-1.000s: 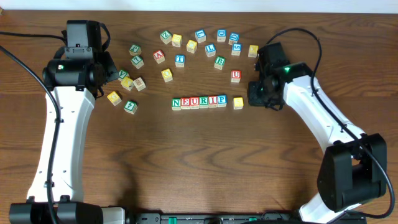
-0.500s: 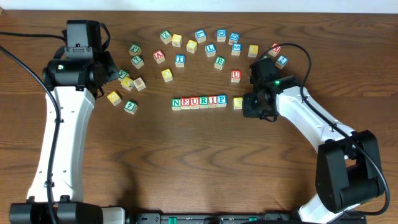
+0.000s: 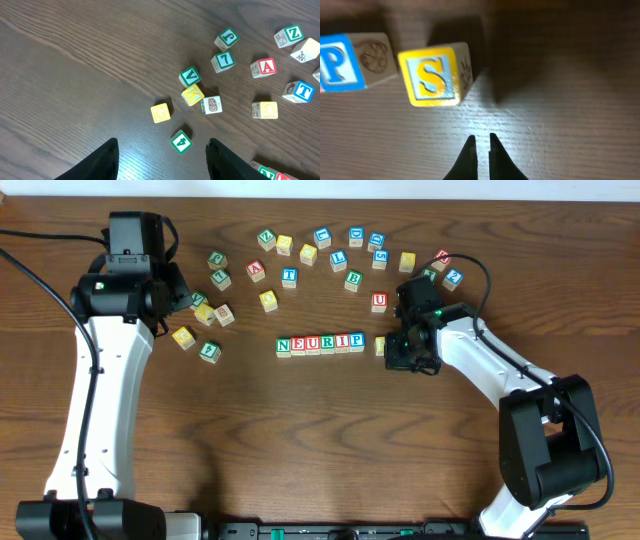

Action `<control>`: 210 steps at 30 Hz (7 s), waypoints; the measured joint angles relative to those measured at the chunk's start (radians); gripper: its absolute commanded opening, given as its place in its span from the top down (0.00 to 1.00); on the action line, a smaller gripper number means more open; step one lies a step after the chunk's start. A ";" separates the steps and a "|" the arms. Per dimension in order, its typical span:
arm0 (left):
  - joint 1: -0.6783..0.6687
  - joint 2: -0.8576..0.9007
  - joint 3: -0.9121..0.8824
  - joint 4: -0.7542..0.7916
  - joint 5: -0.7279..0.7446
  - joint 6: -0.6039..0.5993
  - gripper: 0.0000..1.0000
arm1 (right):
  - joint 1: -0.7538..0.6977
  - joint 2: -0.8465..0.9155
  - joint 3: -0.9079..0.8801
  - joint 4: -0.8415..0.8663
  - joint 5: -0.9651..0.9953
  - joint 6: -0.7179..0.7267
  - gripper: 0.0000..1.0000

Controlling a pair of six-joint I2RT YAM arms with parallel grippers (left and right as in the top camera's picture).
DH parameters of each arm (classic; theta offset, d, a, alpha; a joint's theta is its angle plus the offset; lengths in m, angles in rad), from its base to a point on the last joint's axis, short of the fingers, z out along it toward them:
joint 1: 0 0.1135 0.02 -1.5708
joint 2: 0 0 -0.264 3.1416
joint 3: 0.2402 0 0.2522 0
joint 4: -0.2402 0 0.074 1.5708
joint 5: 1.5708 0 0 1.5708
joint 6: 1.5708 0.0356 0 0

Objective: Spell out NEURIPS
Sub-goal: 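Lower the S block right of P and open the right gripper, then push the S block left with the right gripper against P, then raise the right gripper up and away from the word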

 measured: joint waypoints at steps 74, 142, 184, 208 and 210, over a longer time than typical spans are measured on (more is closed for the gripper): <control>0.000 0.001 0.000 0.002 0.000 0.000 0.45 | -0.047 0.156 0.124 0.130 0.008 -0.001 0.97; 0.000 0.001 0.000 0.002 0.000 0.000 0.45 | 0.016 0.189 0.124 0.329 -0.055 -0.065 0.96; 0.000 0.001 0.000 0.002 0.000 0.000 0.45 | 0.013 0.189 0.127 0.328 -0.076 -0.091 0.93; 0.000 0.001 0.000 0.002 0.000 0.000 0.45 | -0.039 0.189 0.145 0.122 -0.077 -0.011 0.94; 0.000 0.001 0.000 0.002 0.000 0.000 0.45 | -0.038 0.189 0.145 0.127 -0.077 -0.011 0.94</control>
